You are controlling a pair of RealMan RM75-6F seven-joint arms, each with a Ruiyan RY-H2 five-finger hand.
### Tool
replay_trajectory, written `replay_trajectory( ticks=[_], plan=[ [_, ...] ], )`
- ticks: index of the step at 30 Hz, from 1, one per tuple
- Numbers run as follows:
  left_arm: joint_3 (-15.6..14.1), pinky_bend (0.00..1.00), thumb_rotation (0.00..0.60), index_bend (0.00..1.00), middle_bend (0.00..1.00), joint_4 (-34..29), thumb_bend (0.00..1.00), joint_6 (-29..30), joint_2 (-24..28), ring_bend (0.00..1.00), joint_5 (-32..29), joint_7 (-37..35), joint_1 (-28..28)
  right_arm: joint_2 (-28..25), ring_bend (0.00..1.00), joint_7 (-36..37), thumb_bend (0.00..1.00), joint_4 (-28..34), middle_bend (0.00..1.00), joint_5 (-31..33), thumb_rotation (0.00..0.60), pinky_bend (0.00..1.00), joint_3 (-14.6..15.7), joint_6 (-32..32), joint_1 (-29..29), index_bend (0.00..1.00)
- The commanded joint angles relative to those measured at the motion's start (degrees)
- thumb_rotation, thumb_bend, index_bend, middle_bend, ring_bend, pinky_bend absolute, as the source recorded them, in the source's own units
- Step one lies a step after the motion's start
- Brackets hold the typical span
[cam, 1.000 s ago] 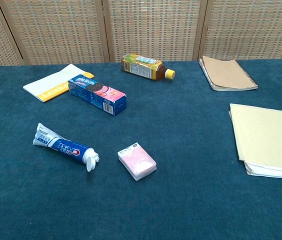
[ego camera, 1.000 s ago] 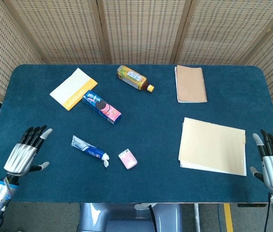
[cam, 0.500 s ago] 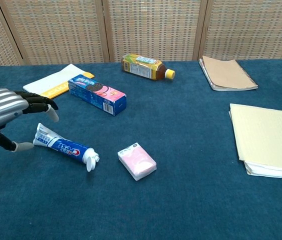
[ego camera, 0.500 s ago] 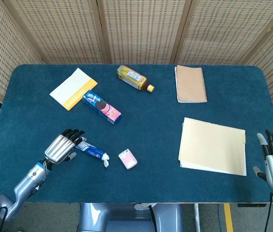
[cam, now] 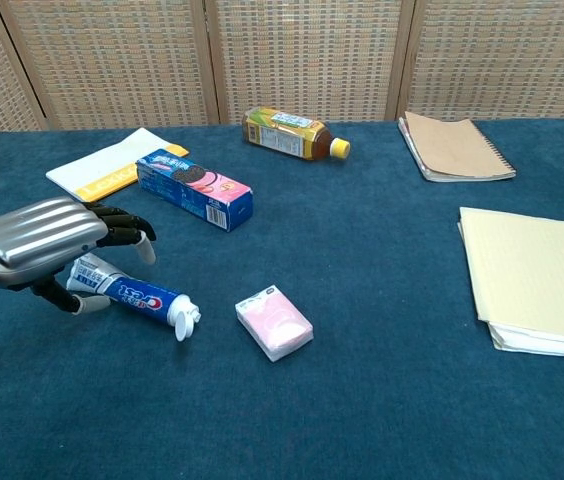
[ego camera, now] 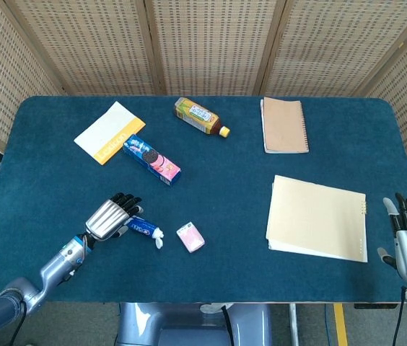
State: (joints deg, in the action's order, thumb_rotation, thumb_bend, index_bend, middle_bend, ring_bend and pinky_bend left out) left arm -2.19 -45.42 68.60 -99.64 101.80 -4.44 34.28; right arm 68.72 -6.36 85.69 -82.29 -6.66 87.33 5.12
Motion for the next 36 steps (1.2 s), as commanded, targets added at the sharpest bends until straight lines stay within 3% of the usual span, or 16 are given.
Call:
replay_trajectory(
  ticks=[1,7,20,29,36],
  plan=[
    [-0.58,0.29,0.6,0.35,0.25,1.33,0.28,0.31,-0.9,0.24,0.06,-0.85,0.26,-0.03,0.0,0.15,0.0,-0.02,0.0,0.07,0.6,0.0,-0.07,-0.05,-0.01,0.0],
    [-0.91,0.33,0.6,0.43,0.33,3.7,0.29,0.89,-2.65,0.3,-0.31,-1.56,0.62,-0.14,0.0,0.58,0.0,-0.05,0.0,0.07,0.6,0.0,-0.21,-0.02,-0.08,0.0],
    [-1.67,0.46,0.6,0.55,0.43,7.38,0.45,2.5,-4.93,0.4,-1.09,-3.66,0.58,-0.43,0.0,1.3,0.0,0.13,0.0,0.23,0.6,0.0,-0.21,-0.56,-0.12,0.0],
    [-1.77,0.52,0.6,0.7,0.56,7.29,0.46,1.96,-5.29,0.47,-2.7,-6.67,0.16,-0.4,0.0,1.2,0.0,0.32,0.0,0.23,0.6,0.0,-0.2,-0.82,-0.06,0.0],
    [-0.96,0.52,0.6,0.73,0.59,5.87,0.46,1.78,-4.7,0.49,-4.41,-9.46,0.1,-0.32,0.0,1.07,0.0,0.5,0.0,0.18,0.6,0.0,-0.16,-1.19,0.1,0.0]
  ],
)
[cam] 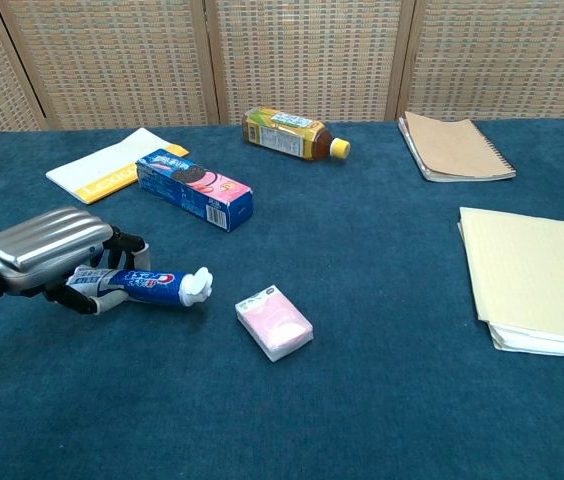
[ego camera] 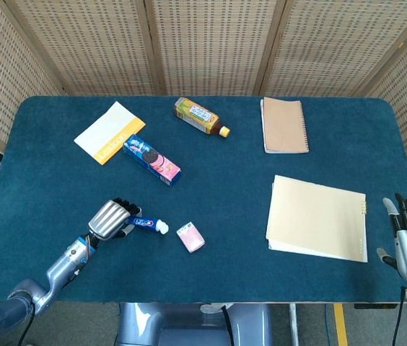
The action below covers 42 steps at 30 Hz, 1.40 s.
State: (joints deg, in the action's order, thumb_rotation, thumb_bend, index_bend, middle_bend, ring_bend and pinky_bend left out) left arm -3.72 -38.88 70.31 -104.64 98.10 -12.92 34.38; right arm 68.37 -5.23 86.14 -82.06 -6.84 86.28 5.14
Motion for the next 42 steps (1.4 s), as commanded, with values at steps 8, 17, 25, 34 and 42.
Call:
replay_trajectory(
  ticks=[8,17,25,34,42],
  plan=[
    [5.27,0.54,0.6,0.75,0.6,-7.61,0.46,0.95,3.65,0.51,-5.0,-7.14,0.93,-1.19,0.0,4.25,0.0,2.17,0.0,-0.35,0.6,0.0,-1.18,-3.39,2.54,0.0],
    [10.53,0.55,0.6,0.75,0.61,-17.12,0.46,-1.92,6.77,0.52,-8.68,-9.06,4.7,-7.31,0.0,14.22,0.0,8.63,0.0,0.93,0.59,0.0,-5.83,-14.65,10.85,0.0],
    [15.56,0.55,0.6,0.75,0.61,-23.22,0.46,-6.12,6.26,0.52,-12.37,-6.32,9.33,-10.29,0.0,23.33,0.0,15.56,0.0,7.68,0.167,0.0,-11.82,-25.37,18.68,0.09],
    [19.16,0.55,0.6,0.75,0.61,-25.7,0.46,-9.7,4.72,0.52,-16.04,-2.3,13.17,-12.18,0.0,22.51,0.0,20.36,0.0,19.79,0.114,0.0,-18.44,-34.39,27.54,0.02],
    [21.77,0.55,0.6,0.75,0.61,-26.04,0.46,-12.05,1.95,0.52,-18.93,0.27,16.55,-11.53,0.0,22.88,0.0,21.81,0.0,30.58,0.114,0.0,-22.93,-41.53,36.34,0.0]
  ],
)
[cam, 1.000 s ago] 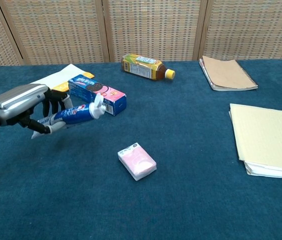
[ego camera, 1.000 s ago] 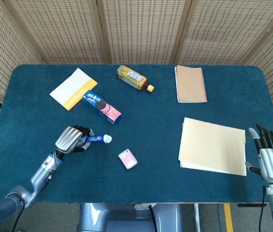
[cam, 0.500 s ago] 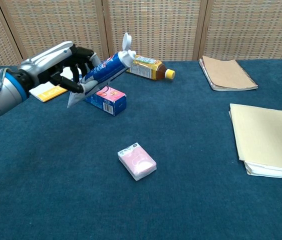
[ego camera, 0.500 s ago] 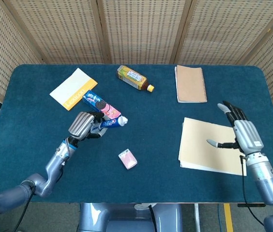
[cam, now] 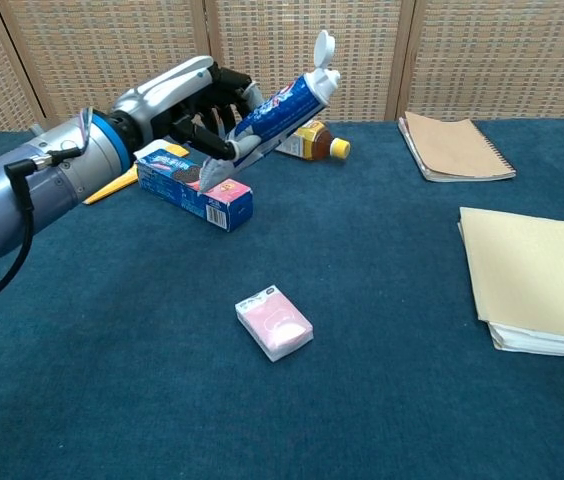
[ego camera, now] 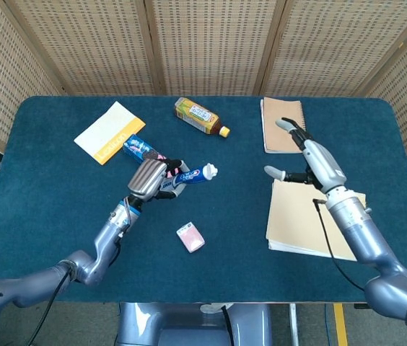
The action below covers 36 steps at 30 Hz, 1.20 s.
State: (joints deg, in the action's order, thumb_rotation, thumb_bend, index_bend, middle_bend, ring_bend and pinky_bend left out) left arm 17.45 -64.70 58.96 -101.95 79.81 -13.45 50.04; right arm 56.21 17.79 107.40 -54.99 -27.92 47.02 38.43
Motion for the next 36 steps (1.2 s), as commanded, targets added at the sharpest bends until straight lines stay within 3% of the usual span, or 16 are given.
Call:
replay_trajectory(
  ticks=[1,9,18,36],
  plan=[
    [0.95,0.55,0.6,0.75,0.61,-0.34,0.46,-1.06,-1.19,0.52,-1.02,1.25,1.45,1.11,0.0,-0.37,0.0,0.54,0.0,4.86,0.114,0.0,-2.27,-2.85,4.4,0.0],
    [3.44,0.55,0.6,0.75,0.61,-0.42,0.46,-3.91,-4.56,0.52,-4.22,4.61,5.51,5.26,0.0,-3.8,0.0,-0.03,0.0,12.37,0.112,0.0,-3.37,-3.41,12.64,0.0],
    [6.48,0.56,0.6,0.76,0.62,1.06,0.46,-6.51,-7.17,0.52,-8.07,6.98,9.45,10.39,0.0,-8.28,0.0,-2.66,0.0,18.61,0.113,0.0,-1.49,-2.67,19.38,0.0],
    [7.72,0.56,0.6,0.76,0.62,0.34,0.46,-6.97,-8.23,0.52,-11.19,5.87,10.87,14.33,0.0,-9.54,0.0,-6.47,0.0,19.22,0.113,0.0,1.46,-0.41,20.06,0.0]
  ],
)
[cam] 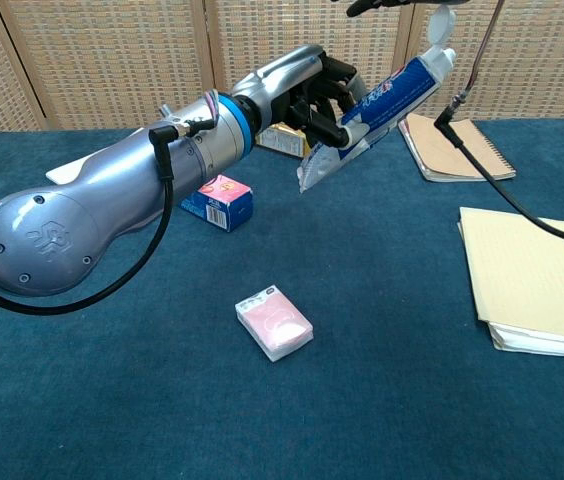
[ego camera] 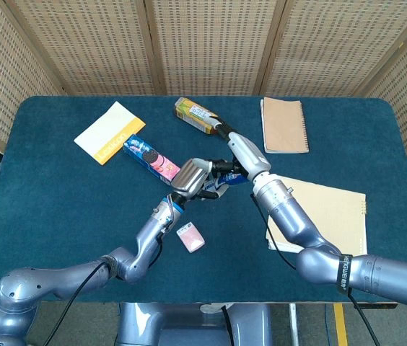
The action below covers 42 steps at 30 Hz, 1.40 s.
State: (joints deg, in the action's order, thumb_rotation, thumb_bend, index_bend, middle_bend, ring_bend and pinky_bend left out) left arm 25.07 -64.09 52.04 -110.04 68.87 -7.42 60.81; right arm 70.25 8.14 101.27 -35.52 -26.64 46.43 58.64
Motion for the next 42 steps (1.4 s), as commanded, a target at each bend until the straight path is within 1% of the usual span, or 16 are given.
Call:
replay_trajectory(
  ticks=[1,8,19,26,32,42],
  plan=[
    [0.12,0.56,0.6,0.76,0.62,-0.4,0.46,-0.03,-0.22,0.52,-0.31,-0.06,0.26,0.51,0.0,0.1,0.0,-0.59,0.0,-0.44,0.113,0.0,0.24,0.33,-0.19,0.0],
    [0.46,0.56,0.6,0.76,0.62,-1.01,0.46,0.62,-0.67,0.52,-0.42,0.17,0.99,0.87,0.0,0.29,0.0,-1.37,0.0,-1.12,0.114,0.0,0.44,0.29,-0.55,0.0],
    [-0.51,0.56,0.6,0.77,0.63,-1.07,0.46,3.11,-1.11,0.53,0.83,-1.19,0.27,0.14,0.0,2.71,0.0,-2.45,0.0,-2.19,0.111,0.0,0.36,-0.79,-2.56,0.0],
    [-0.96,0.56,0.6,0.77,0.63,-0.93,0.46,3.78,-1.16,0.53,1.36,-2.21,-0.03,-0.63,0.0,4.76,0.0,-3.29,0.0,-3.2,0.114,0.0,-0.1,-1.45,-4.06,0.0],
    [-0.75,0.56,0.6,0.77,0.63,-0.86,0.46,4.13,-1.58,0.53,1.4,-3.03,0.1,-0.59,0.0,6.37,0.0,-3.46,0.0,-4.47,0.114,0.0,-0.22,-2.12,-5.03,0.0],
    [-0.34,0.56,0.6,0.77,0.63,-1.37,0.46,5.0,-1.66,0.53,1.44,-4.07,-0.05,-0.05,0.0,10.27,0.0,-4.52,0.0,-7.15,0.113,0.0,-1.38,-2.74,-6.64,0.0]
  ],
)
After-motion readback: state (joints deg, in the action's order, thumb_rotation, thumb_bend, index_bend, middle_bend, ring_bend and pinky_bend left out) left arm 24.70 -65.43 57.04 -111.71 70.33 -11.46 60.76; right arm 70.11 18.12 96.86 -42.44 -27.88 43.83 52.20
